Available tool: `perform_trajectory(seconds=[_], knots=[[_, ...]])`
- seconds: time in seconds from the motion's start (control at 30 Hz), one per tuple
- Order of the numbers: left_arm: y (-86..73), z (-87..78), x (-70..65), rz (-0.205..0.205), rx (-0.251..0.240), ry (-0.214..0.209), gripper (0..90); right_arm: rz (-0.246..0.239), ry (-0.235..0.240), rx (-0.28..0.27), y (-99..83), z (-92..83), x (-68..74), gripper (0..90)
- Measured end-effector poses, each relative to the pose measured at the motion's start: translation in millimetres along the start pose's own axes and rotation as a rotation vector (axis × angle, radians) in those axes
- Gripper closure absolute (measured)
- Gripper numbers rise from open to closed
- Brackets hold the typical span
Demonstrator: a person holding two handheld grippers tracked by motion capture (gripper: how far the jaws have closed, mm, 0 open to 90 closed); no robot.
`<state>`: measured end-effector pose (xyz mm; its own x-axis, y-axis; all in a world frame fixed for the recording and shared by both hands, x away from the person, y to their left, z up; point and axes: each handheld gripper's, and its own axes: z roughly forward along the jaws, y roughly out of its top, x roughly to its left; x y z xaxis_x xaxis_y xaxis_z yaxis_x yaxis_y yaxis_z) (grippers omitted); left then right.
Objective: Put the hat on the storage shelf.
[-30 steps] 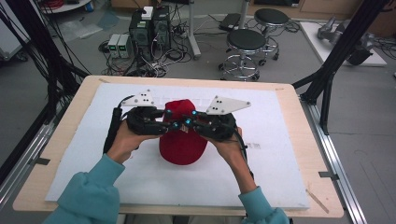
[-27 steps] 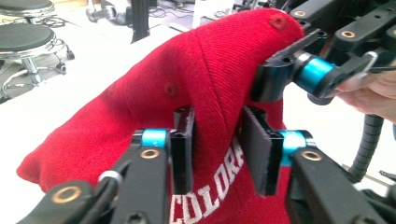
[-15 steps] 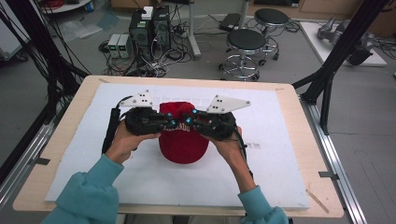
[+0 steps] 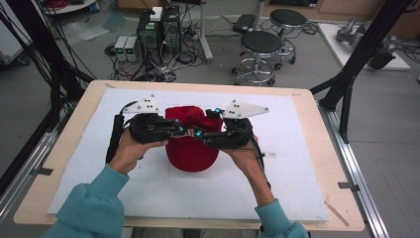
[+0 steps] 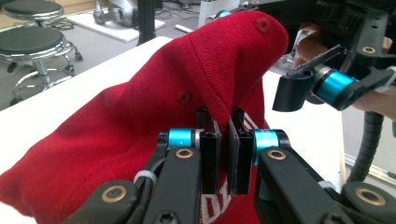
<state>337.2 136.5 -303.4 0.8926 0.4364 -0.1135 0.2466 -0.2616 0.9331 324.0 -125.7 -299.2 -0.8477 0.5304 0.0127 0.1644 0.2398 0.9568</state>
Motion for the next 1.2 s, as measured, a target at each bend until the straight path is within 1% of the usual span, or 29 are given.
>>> perform_trajectory(seconds=[0.07,0.13,0.17,0.27,0.33,0.4,0.43,0.57,0.6,0.7,0.73,0.87,0.9,1.0,1.03,1.13,1.17,1.2], knots=[[0.2,-1.3,0.0,0.003,0.000,0.004,85.2,0.013,-0.011,-0.008,-1.0,-2.3,-2.5,25.5],[0.3,-3.0,0.7,0.007,0.001,0.009,85.2,0.022,-0.011,-0.016,-1.5,-5.4,-4.2,24.9],[0.3,-3.8,1.2,0.004,-0.007,0.016,85.2,0.020,-0.016,-0.021,-1.8,-7.2,-4.8,24.2],[0.7,-6.5,2.7,-0.005,-0.024,0.025,85.2,0.029,-0.022,-0.027,-3.3,-13.0,-6.2,24.0],[1.3,-10.0,5.1,-0.012,-0.042,0.019,85.2,0.038,-0.025,-0.029,-5.3,-16.2,-7.7,24.1],[1.6,-12.3,6.2,-0.015,-0.050,0.020,85.2,0.047,-0.026,-0.019,-7.9,-18.8,-9.1,24.2],[1.6,-14.1,7.3,-0.009,-0.048,0.025,85.2,0.049,-0.030,-0.019,-8.9,-19.8,-9.6,24.5],[1.9,-19.5,9.3,-0.009,-0.063,0.031,85.2,0.068,-0.028,-0.014,-13.8,-23.7,-11.6,26.1],[2.1,-20.7,9.5,-0.013,-0.069,0.030,85.2,0.075,-0.019,-0.011,-14.9,-24.1,-11.9,26.6],[3.1,-24.8,10.0,-0.017,-0.089,0.024,85.2,0.079,-0.015,0.003,-18.6,-23.6,-12.6,28.5],[3.3,-25.4,10.1,-0.015,-0.092,0.024,85.2,0.087,-0.008,0.010,-19.9,-23.1,-12.5,29.9],[4.0,-28.6,10.5,-0.010,-0.106,0.024,85.2,0.093,0.026,0.022,-23.7,-19.6,-13.4,33.0],[4.3,-29.3,10.6,-0.010,-0.111,0.019,85.2,0.097,0.029,0.025,-23.8,-19.3,-12.9,33.5],[5.4,-30.5,10.4,-0.015,-0.115,0.018,85.2,0.086,0.052,0.040,-24.1,-17.1,-12.2,37.9],[5.9,-30.8,10.3,-0.012,-0.114,0.017,85.2,0.082,0.055,0.041,-24.2,-16.2,-12.2,38.0],[7.1,-32.2,10.4,-0.013,-0.121,0.017,85.2,0.086,0.078,0.051,-24.8,-13.2,-12.2,40.2],[7.9,-32.9,10.5,-0.007,-0.125,0.015,85.2,0.085,0.082,0.053,-25.1,-12.3,-12.3,41.1],[8.7,-33.6,10.4,-0.001,-0.126,0.012,85.2,0.092,0.100,0.056,-25.6,-11.0,-12.1,41.8]])
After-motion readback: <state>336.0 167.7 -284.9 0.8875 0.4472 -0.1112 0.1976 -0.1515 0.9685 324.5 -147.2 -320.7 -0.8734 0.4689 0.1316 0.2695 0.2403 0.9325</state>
